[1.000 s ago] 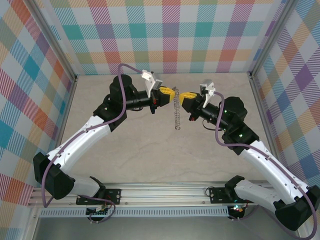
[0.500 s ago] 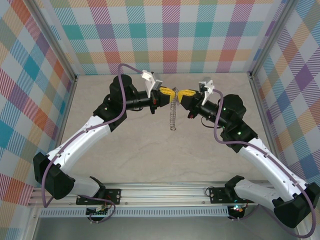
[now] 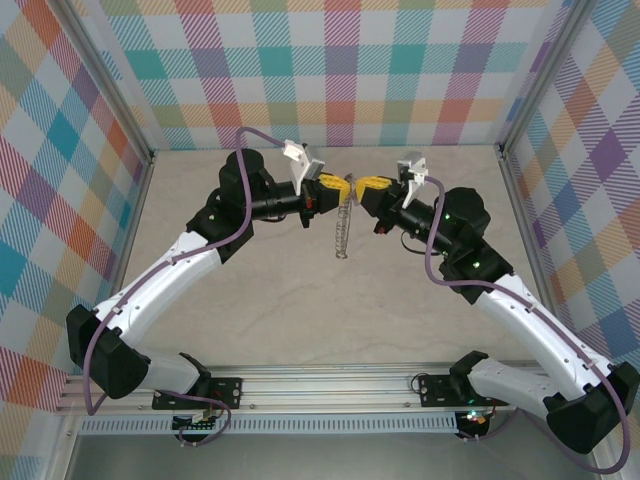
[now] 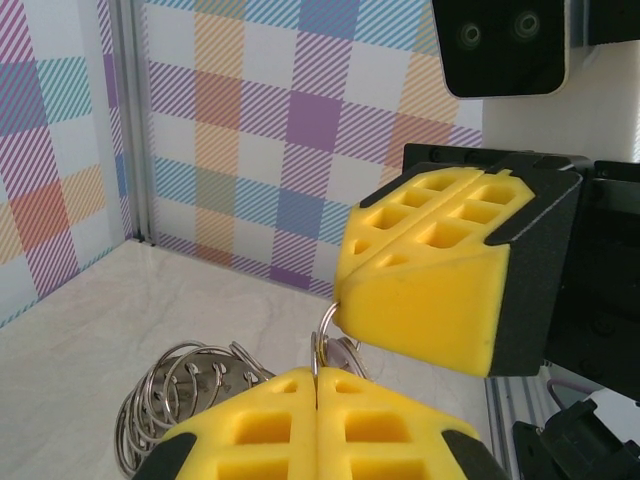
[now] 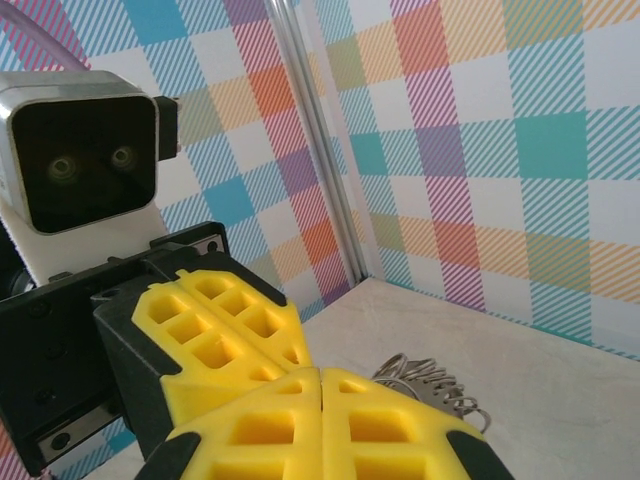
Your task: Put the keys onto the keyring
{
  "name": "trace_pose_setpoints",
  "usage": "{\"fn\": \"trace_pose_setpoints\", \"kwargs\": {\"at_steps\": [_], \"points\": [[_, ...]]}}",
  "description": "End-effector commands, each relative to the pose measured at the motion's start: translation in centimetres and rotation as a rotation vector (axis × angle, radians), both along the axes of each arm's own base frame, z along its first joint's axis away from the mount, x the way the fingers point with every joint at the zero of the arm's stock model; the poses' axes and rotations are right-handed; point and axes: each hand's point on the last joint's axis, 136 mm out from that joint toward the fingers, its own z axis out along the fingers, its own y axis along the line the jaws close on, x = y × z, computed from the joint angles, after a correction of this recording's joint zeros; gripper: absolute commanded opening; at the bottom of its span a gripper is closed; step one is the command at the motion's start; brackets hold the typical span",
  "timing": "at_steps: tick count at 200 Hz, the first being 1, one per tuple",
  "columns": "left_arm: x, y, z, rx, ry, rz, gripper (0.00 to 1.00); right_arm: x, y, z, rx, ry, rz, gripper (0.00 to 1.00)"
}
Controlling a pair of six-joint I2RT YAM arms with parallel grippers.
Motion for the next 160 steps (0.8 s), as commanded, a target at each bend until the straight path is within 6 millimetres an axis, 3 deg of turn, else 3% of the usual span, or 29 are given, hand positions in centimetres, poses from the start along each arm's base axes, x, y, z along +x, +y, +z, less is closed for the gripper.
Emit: {"fn": "trace_pose_setpoints", "kwargs": {"at_steps": [1, 121, 160], "points": [[-1.8, 0.2, 3.4, -0.065, -0.077, -0.041, 0.00, 1.0, -1.2, 0.4, 0.018, -0.012, -0.060, 0.00], [-2.0, 0.6, 4.4, -0.104, -0.100, -0.021, 0.00, 1.7, -1.4, -2.2, 0.019, 0.070, -0.062, 0.00], [-1.9, 0.6, 4.5, -0.115, -0.096, -0.019, 0.00, 2.0, -0.6, -2.9, 0.024, 0.108, -0.026, 0.00]]}}
